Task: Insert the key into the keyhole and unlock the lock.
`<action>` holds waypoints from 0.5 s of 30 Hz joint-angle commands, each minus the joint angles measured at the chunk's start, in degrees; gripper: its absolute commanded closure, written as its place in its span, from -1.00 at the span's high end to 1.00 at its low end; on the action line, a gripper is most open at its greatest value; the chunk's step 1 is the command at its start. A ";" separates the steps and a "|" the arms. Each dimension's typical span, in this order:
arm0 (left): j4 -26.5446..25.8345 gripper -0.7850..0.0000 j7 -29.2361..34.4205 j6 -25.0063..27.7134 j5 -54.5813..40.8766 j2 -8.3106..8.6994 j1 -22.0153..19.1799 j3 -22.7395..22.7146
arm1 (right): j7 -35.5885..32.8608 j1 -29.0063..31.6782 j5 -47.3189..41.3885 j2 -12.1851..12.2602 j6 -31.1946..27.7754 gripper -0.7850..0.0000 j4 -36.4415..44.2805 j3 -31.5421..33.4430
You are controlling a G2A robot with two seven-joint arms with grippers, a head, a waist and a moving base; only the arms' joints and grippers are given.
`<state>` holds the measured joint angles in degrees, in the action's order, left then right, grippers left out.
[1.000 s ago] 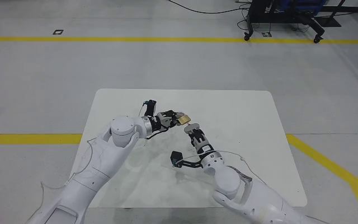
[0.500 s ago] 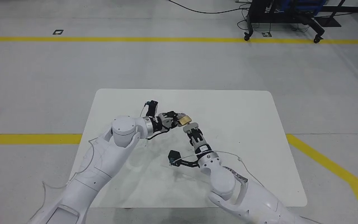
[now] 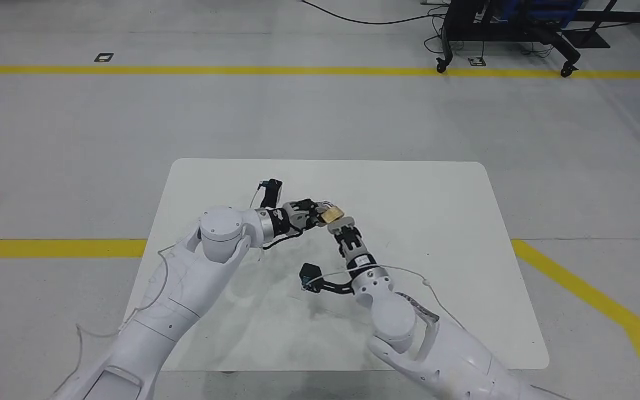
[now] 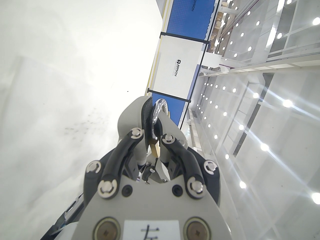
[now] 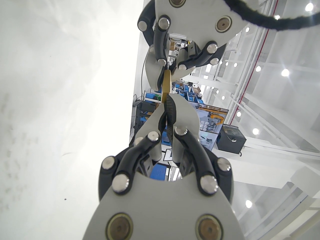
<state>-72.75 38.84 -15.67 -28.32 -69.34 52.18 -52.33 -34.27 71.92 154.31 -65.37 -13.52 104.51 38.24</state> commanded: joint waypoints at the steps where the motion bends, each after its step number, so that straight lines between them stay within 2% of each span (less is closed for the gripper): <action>1: 0.05 -1.00 0.06 -0.19 0.01 -0.04 0.00 -0.11 | 0.10 0.34 0.23 -0.11 0.03 0.84 0.16 0.41; 3: 0.10 -1.00 0.06 -0.37 -0.10 -0.10 0.04 -0.25 | 0.24 0.81 0.40 -0.24 0.09 1.00 0.34 0.92; 12: 0.15 -1.00 0.25 -0.81 -0.31 -0.27 0.22 -1.03 | 3.56 3.61 0.60 -0.38 0.76 0.98 2.51 3.53; 15: 0.13 -1.00 0.19 -0.67 -0.07 -0.29 0.26 -1.34 | 7.37 5.18 -2.21 -0.12 1.73 1.00 3.87 5.47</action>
<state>-72.63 39.08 -16.40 -28.44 -69.63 52.43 -53.56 -28.26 76.68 153.27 -65.58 -12.09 108.01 43.07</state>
